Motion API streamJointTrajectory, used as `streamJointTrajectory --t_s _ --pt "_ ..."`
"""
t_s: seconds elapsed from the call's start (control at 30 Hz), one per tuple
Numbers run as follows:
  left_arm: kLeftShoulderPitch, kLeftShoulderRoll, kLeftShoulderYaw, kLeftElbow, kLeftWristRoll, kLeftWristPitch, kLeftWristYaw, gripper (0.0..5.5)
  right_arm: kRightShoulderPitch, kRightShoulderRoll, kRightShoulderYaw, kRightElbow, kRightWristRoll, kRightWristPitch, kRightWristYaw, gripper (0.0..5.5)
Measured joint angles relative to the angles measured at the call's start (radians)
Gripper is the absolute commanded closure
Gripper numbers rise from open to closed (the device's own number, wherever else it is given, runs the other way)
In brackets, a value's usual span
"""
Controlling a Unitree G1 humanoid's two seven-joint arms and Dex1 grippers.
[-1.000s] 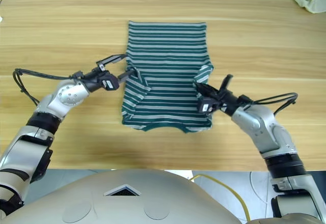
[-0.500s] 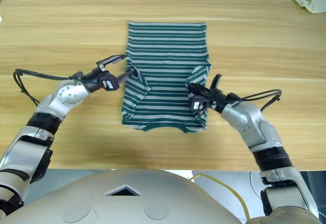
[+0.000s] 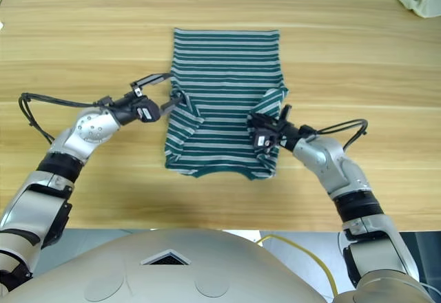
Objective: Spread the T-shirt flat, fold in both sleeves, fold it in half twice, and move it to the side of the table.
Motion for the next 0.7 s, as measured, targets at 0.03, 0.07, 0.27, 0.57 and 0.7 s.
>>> streamJointTrajectory --t_s 0.03,0.07,0.27,0.57,0.7 --pt "0.001 0.001 0.001 -0.011 -0.044 -0.001 -0.039 1.53 0.000 0.000 -0.002 0.001 0.020 -0.015 0.004 3.89" --pt "0.001 0.003 0.001 -0.021 -0.065 -0.001 -0.066 1.34 0.002 0.000 -0.005 -0.003 0.052 -0.025 0.013 3.68" --pt "0.037 0.002 0.003 -0.047 -0.143 -0.002 -0.143 0.50 0.005 0.012 -0.048 -0.084 0.212 -0.067 0.036 2.75" --pt "0.136 0.175 0.041 -0.139 -0.113 0.018 -0.257 0.10 0.172 -0.172 -0.283 -0.161 0.241 -0.066 0.048 1.47" --pt "0.264 0.334 0.095 -0.262 -0.043 0.063 -0.260 0.10 0.355 -0.295 -0.327 -0.221 0.185 -0.068 0.129 1.47"
